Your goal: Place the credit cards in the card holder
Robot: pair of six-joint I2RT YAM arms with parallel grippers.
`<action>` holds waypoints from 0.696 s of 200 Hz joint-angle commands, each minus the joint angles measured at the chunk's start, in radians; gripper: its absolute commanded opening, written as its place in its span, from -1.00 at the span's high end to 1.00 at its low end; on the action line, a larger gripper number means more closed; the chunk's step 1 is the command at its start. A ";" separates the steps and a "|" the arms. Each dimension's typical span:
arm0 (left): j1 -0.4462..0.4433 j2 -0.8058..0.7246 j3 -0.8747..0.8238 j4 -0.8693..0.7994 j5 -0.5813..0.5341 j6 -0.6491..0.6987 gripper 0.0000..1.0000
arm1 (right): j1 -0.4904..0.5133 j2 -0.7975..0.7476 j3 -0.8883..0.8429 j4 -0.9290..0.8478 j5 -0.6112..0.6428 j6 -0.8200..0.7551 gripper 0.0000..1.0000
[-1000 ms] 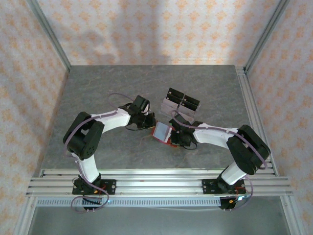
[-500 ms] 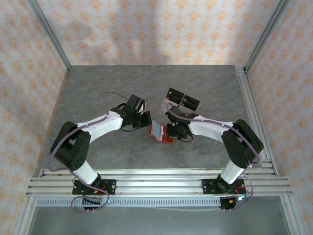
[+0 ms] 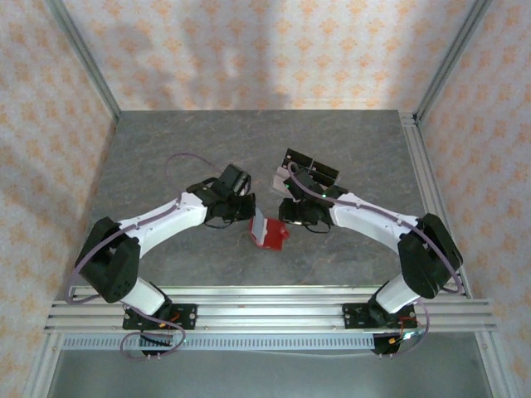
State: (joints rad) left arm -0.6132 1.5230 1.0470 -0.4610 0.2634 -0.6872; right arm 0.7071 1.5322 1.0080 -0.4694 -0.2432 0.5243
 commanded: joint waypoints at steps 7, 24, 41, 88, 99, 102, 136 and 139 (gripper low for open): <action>-0.081 0.029 0.085 -0.064 -0.140 0.009 1.00 | -0.020 -0.017 -0.072 0.001 0.048 0.022 0.31; -0.135 0.062 0.118 -0.078 -0.188 0.011 1.00 | -0.039 -0.018 -0.098 0.010 0.050 0.025 0.31; -0.191 0.108 0.156 -0.092 -0.221 0.011 1.00 | -0.063 -0.030 -0.129 0.023 0.046 0.028 0.31; -0.292 0.237 0.235 -0.110 -0.267 -0.002 1.00 | -0.117 -0.081 -0.167 -0.009 0.069 0.021 0.31; -0.292 0.241 0.231 -0.107 -0.283 -0.018 1.00 | -0.123 -0.096 -0.166 -0.036 0.092 0.021 0.31; -0.292 0.240 0.230 -0.107 -0.288 -0.022 1.00 | -0.125 -0.101 -0.166 -0.042 0.096 0.019 0.31; -0.287 0.210 0.202 -0.127 -0.365 -0.050 1.00 | -0.127 -0.168 -0.152 -0.104 0.130 0.022 0.31; -0.286 0.207 0.197 -0.129 -0.372 -0.054 1.00 | -0.127 -0.174 -0.152 -0.104 0.129 0.023 0.31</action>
State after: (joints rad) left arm -0.9089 1.7630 1.2556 -0.5377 -0.0021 -0.7067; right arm 0.5823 1.4185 0.8486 -0.5060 -0.1734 0.5385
